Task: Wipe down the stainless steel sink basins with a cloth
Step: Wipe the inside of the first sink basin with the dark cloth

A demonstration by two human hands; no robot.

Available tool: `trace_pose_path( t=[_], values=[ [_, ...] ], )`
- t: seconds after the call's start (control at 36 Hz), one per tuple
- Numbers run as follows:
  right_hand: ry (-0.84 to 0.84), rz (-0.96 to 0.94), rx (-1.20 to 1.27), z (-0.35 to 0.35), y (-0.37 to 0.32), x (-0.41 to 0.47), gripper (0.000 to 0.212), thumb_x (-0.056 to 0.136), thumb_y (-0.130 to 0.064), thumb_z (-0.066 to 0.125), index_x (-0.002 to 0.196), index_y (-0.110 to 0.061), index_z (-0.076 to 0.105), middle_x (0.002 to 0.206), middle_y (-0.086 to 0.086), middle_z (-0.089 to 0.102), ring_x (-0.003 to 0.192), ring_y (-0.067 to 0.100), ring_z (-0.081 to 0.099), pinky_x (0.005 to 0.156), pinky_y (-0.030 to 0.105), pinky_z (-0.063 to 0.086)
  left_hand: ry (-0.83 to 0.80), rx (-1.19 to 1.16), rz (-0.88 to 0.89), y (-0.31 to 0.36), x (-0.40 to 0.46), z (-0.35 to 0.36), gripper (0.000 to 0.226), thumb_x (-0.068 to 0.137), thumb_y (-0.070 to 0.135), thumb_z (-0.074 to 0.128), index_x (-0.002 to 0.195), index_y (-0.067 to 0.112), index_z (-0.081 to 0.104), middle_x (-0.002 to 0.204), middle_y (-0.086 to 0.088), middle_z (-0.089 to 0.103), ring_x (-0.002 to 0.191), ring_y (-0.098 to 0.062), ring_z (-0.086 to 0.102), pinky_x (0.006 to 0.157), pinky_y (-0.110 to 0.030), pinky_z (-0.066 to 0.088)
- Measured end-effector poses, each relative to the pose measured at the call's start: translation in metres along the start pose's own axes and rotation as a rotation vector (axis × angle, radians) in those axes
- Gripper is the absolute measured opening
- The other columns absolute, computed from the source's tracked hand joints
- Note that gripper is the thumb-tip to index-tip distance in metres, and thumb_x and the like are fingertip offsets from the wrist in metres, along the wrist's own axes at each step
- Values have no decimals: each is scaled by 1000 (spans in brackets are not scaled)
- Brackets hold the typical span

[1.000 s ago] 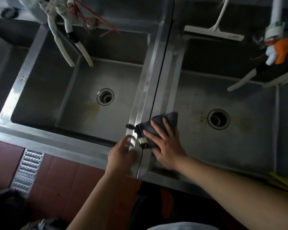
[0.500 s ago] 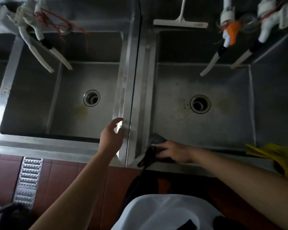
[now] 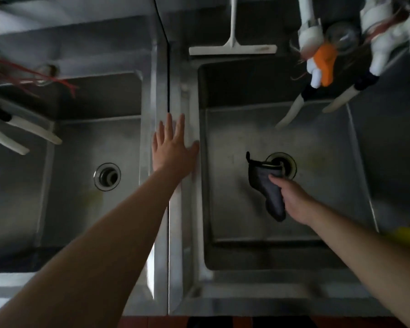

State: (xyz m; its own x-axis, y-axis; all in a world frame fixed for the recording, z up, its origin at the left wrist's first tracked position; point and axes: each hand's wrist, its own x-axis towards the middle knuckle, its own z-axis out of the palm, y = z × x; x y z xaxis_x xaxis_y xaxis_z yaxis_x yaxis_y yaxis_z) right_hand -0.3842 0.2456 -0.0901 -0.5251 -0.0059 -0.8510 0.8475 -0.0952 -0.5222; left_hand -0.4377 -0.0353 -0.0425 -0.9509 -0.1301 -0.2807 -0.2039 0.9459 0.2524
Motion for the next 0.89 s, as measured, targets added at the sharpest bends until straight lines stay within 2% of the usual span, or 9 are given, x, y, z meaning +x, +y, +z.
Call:
trace_pose_path(
  t=[0.06,0.14,0.19,0.25,0.36,0.42,0.53,0.69,0.89],
  values=[
    [58,17,-13,13,-5,27,23,100,-31,53,115,-18,65,108,1,71,89,18,68,74,27,52,14,29,-23,3,21,3,73,98,58,29,154,33,-12,163,-1,-16,149,-23,-16,119,-41,-9],
    [182,66,-46,31,-19,71,47,100,-38,50,141,-15,50,136,9,57,119,28,57,103,41,45,48,101,-51,8,32,11,71,98,61,17,154,30,-13,163,-2,-18,148,-23,-20,122,-45,-5],
    [245,43,-74,45,-35,94,49,100,-39,48,144,-17,47,140,9,53,124,30,52,99,39,43,105,124,-57,10,30,16,70,98,62,12,154,31,-13,163,-2,-16,148,-22,-20,123,-45,-2],
    [326,-78,-195,60,-53,115,44,101,-38,44,140,-19,51,137,9,56,121,31,54,90,35,42,133,105,-52,9,28,17,69,97,63,13,155,31,-11,164,-1,-13,149,-21,-19,123,-45,0],
    [470,-491,-735,83,-82,146,36,99,-32,43,129,-19,58,128,13,61,120,36,54,97,46,41,139,74,-64,11,30,16,70,96,62,18,155,33,-5,164,1,-9,150,-19,-16,123,-45,1],
    [405,-602,-947,94,-85,162,44,96,-34,47,138,-21,50,139,14,53,132,36,42,104,50,33,143,62,-66,12,30,15,72,95,62,21,156,33,-2,164,2,-6,150,-19,-15,123,-45,1],
    [159,-505,-1303,105,-72,196,68,94,-61,42,154,-39,20,165,2,11,150,31,7,114,62,7,153,47,-74,13,30,13,73,93,61,25,156,32,4,165,1,0,151,-19,-10,123,-46,4],
    [129,-504,-1666,104,-62,247,68,94,-71,22,154,-47,1,164,2,-17,150,30,-20,113,68,-5,168,29,-81,12,30,15,74,93,60,32,156,31,8,165,0,5,152,-19,-6,122,-48,8],
    [266,-516,-1516,125,-70,280,62,94,-71,21,150,-55,1,164,-3,-19,148,30,-25,110,66,-15,234,-7,-49,10,32,20,73,91,58,35,156,30,16,164,-1,13,152,-22,3,122,-49,11]
  ],
)
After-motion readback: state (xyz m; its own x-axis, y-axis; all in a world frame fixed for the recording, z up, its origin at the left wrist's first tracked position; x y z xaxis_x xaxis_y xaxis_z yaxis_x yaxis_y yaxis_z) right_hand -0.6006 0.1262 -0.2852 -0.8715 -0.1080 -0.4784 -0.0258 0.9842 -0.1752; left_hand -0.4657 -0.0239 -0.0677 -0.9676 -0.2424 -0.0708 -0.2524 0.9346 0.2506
